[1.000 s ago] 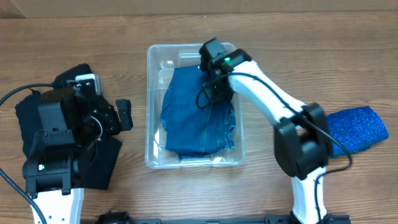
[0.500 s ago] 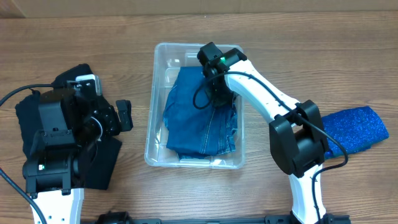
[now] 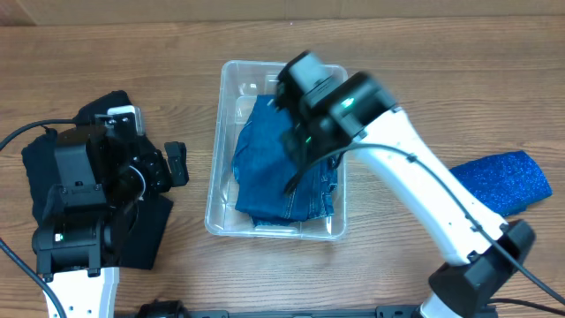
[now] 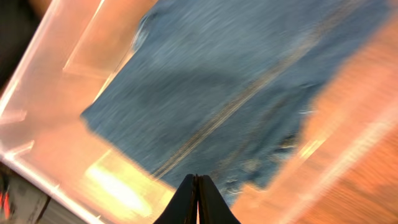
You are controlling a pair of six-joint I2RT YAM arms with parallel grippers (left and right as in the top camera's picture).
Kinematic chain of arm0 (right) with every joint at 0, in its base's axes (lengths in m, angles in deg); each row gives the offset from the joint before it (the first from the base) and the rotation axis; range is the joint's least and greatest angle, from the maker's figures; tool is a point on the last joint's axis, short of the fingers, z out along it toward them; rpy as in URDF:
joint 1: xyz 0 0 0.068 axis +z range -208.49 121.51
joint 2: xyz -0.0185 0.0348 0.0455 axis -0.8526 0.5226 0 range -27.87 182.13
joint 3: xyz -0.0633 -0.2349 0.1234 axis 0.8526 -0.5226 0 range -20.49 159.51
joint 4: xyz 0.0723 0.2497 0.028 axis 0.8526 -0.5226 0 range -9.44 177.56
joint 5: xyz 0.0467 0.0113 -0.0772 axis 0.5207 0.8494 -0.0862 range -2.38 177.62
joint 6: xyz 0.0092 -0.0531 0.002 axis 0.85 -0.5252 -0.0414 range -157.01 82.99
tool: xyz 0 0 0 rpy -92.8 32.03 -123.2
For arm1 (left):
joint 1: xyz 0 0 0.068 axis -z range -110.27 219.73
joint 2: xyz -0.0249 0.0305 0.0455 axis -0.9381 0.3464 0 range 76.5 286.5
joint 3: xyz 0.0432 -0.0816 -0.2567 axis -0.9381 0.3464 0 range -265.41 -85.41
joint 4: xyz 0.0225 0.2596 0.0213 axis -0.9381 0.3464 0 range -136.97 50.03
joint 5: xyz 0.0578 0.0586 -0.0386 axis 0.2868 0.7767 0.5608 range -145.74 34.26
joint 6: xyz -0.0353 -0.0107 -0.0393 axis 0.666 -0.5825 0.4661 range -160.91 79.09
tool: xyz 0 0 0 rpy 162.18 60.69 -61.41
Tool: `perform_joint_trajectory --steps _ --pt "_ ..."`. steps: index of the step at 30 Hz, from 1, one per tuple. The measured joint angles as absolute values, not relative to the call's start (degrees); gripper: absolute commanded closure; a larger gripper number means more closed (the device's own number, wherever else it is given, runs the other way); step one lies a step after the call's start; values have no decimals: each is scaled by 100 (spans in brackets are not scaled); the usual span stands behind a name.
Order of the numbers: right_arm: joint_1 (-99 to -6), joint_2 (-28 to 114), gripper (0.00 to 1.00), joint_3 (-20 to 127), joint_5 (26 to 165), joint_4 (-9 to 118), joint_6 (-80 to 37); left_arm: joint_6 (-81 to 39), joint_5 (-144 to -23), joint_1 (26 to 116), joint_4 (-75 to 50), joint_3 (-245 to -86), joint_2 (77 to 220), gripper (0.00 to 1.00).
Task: Pack container
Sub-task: 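Press the jeans flat in the container with the right gripper, release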
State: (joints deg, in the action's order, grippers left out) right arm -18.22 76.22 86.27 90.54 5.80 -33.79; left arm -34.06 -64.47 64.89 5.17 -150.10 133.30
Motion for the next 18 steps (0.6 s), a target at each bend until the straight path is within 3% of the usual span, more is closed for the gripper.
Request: perform_joint_trajectory --steps 6,8,12,18 --pt "-1306 7828 95 7233 9119 1142 -3158 -3406 -6447 6489 519 -15010 13330 0" --pt "-1309 7850 95 6848 9065 1367 -3071 -3406 -6447 6489 519 -15010 13330 0" --pt "-1416 7852 86 6002 8903 2215 -2918 -3406 -6447 6489 519 -15010 13330 0" --pt "-1709 7753 86 5045 8743 3332 -2848 -3406 -6447 6489 519 -15012 13330 0"
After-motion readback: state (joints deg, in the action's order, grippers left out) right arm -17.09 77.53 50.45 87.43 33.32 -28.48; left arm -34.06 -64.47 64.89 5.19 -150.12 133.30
